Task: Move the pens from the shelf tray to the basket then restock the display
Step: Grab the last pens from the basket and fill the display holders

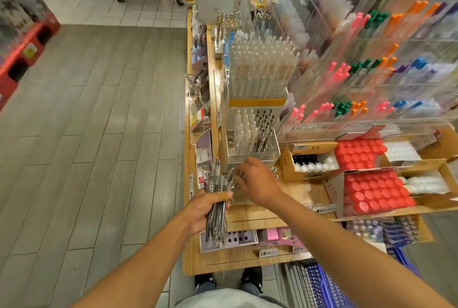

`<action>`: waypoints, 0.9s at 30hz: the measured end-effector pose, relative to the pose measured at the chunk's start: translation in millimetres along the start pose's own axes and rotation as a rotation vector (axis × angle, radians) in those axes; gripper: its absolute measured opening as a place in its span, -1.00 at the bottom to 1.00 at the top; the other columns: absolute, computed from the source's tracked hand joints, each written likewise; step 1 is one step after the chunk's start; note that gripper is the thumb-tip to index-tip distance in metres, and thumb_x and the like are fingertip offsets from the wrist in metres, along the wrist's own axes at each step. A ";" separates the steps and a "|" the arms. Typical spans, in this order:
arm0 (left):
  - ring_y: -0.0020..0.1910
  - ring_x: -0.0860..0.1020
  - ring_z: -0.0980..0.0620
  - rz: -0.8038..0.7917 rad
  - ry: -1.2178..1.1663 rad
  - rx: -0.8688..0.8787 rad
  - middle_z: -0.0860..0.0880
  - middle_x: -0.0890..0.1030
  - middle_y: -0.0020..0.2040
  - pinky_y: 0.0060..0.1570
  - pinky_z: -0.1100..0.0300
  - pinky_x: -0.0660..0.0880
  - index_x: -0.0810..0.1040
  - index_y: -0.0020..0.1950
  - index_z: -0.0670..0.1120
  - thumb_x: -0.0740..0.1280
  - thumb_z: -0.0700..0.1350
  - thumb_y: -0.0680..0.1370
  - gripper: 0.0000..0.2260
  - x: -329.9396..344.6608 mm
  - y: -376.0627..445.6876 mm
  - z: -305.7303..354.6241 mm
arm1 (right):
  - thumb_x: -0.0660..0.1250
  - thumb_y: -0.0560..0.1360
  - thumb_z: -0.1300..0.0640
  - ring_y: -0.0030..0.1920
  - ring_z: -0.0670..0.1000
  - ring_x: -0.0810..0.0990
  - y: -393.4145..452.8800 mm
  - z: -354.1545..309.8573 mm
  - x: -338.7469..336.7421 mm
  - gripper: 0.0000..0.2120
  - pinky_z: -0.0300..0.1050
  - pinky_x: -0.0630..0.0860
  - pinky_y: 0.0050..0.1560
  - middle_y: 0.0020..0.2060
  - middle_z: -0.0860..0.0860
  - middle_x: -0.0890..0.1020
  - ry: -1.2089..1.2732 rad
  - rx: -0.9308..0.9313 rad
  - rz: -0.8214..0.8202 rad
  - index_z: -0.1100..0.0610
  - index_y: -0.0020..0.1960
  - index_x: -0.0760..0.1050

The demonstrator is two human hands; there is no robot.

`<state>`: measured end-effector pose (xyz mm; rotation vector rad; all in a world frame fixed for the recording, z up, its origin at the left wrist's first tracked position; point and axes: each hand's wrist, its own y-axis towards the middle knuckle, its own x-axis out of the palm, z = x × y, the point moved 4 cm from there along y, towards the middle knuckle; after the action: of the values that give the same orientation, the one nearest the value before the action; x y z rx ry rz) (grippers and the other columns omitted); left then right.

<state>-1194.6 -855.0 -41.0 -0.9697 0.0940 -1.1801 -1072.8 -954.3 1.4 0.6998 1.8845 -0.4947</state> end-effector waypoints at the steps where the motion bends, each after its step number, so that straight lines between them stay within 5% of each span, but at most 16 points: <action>1: -0.33 0.61 -0.01 -0.005 0.002 0.009 -0.13 0.63 -0.25 -0.31 0.16 0.60 0.61 -0.01 -0.25 0.52 -0.22 0.37 -0.75 0.9 0.3 1.0 | 0.34 0.56 0.10 -0.10 -0.06 0.52 -1.1 -0.9 -2.6 -0.87 -0.18 0.44 -0.07 -0.11 -0.06 0.55 0.146 0.059 -0.021 0.10 0.04 0.62; 3: -0.34 0.60 0.00 -0.018 0.012 0.026 -0.11 0.63 -0.26 -0.33 0.17 0.60 0.59 0.02 -0.24 0.49 -0.25 0.42 -0.78 3.4 1.0 1.5 | 0.33 0.57 0.02 -0.22 -0.11 0.52 -2.3 -1.5 -1.0 -0.81 -0.16 0.46 -0.13 -0.22 -0.08 0.57 0.459 0.199 -0.189 0.14 -0.01 0.61; 6: -0.34 0.60 0.00 0.002 0.050 0.032 -0.12 0.64 -0.26 -0.33 0.16 0.59 0.58 0.04 -0.24 0.49 -0.26 0.43 -0.78 7.3 0.6 -1.7 | 0.36 0.55 -0.04 -0.29 -0.13 0.49 -5.0 -0.8 2.0 -0.68 -0.21 0.41 -0.24 -0.29 -0.06 0.56 0.597 0.320 -0.352 0.25 -0.04 0.59; 12: -0.32 0.60 -0.02 0.002 0.010 0.034 -0.15 0.63 -0.22 -0.33 0.14 0.61 0.62 0.02 -0.24 0.56 -0.18 0.33 -0.68 12.3 0.8 -6.7 | 0.41 0.51 0.07 -0.19 -0.03 0.58 -5.0 5.6 4.5 -0.87 -0.14 0.50 -0.17 -0.18 -0.02 0.65 0.841 0.498 -0.337 0.14 -0.07 0.59; 17: -0.34 0.62 -0.04 -0.002 -0.136 -0.008 -0.16 0.64 -0.24 -0.34 0.13 0.62 0.68 -0.08 -0.26 0.53 -0.22 0.37 -0.82 9.3 -0.2 -15.0 | 0.30 0.57 0.20 -0.38 0.00 0.54 -4.5 20.7 -11.2 -0.92 -0.11 0.51 -0.37 -0.35 0.04 0.60 1.062 0.561 -0.277 0.22 0.01 0.49; 23: -0.35 0.61 -0.04 0.073 -0.268 0.004 -0.18 0.62 -0.25 -0.33 0.17 0.62 0.57 0.04 -0.34 0.46 -0.25 0.37 -0.71 -4.1 -3.3 -23.3 | 0.31 0.58 0.16 -0.18 0.02 0.63 -7.2 43.9 -44.2 -0.92 -0.15 0.61 -0.18 -0.09 0.12 0.60 0.813 0.353 -0.022 0.13 0.04 0.44; 27: -0.31 0.59 -0.03 0.143 -0.256 0.010 -0.18 0.62 -0.25 -0.29 0.14 0.60 0.57 0.06 -0.35 0.41 -0.26 0.42 -0.74 -10.0 -3.5 -28.8 | 0.29 0.59 0.14 -0.14 -0.04 0.65 -17.9 38.4 -41.8 -0.92 -0.07 0.64 -0.12 -0.15 0.00 0.63 0.558 0.181 -0.034 0.02 -0.01 0.38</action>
<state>-1216.7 -864.0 -60.3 -1.0801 -0.0464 -0.9174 -1045.6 -1001.7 25.1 1.0032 2.3926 -0.5333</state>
